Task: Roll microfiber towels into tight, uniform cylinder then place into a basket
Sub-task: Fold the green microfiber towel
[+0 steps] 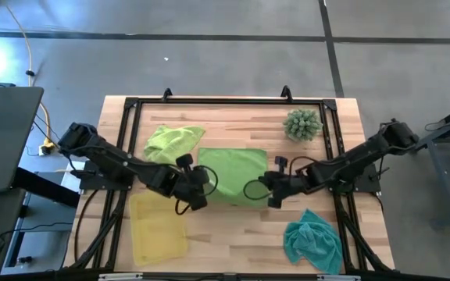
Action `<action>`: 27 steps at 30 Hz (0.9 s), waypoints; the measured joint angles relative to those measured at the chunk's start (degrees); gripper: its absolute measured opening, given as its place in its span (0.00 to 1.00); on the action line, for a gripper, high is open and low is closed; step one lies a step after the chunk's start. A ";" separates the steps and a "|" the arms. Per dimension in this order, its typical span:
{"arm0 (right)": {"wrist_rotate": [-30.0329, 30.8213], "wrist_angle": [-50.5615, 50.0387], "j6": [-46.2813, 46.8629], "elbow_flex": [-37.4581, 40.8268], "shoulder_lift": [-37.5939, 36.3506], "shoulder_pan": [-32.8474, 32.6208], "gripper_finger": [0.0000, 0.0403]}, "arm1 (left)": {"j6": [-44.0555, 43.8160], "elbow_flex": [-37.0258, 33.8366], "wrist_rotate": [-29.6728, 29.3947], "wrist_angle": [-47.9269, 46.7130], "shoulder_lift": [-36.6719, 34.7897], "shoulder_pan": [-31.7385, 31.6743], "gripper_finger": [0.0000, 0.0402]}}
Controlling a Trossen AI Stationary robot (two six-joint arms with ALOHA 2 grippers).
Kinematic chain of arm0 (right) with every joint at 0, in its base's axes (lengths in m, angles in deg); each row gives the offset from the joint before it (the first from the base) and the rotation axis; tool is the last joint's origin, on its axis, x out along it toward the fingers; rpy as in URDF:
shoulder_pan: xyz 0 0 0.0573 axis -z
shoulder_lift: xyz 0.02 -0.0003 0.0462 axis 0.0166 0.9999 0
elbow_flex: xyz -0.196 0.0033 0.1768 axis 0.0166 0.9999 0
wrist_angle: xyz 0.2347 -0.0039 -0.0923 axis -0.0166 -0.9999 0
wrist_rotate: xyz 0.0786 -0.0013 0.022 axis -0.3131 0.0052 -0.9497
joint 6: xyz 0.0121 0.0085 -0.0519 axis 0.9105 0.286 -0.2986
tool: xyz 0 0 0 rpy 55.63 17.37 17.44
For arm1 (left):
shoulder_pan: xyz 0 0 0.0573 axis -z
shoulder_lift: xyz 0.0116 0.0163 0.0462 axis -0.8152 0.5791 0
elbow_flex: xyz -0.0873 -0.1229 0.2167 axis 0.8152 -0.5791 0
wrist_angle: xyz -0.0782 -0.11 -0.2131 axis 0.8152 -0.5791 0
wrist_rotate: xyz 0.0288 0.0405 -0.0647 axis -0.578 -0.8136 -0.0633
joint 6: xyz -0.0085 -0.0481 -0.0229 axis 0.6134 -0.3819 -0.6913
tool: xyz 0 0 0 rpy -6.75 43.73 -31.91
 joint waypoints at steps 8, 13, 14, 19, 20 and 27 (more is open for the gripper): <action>-0.71 0.73 -2.15 2.84 0.02 7.05 0.00 | -0.37 -5.11 1.55 2.99 0.02 -7.14 0.00; -3.88 4.75 -7.49 3.52 1.58 10.89 0.00 | -0.24 -8.19 5.77 7.00 0.04 -10.53 0.00; -4.84 5.56 -8.26 3.52 2.22 11.69 0.00 | -0.05 -8.63 6.94 7.27 0.04 -11.14 0.00; -5.41 5.72 -10.44 3.52 4.74 15.10 0.00 | -0.75 -11.21 9.10 8.04 0.04 -13.31 0.00; -5.30 5.94 -10.44 3.52 5.13 15.72 0.00 | -0.92 -11.54 9.13 8.09 0.04 -13.69 0.00; -5.19 5.75 -10.49 3.50 6.12 18.35 0.00 | 0.25 -12.63 9.21 11.09 0.04 -16.21 0.00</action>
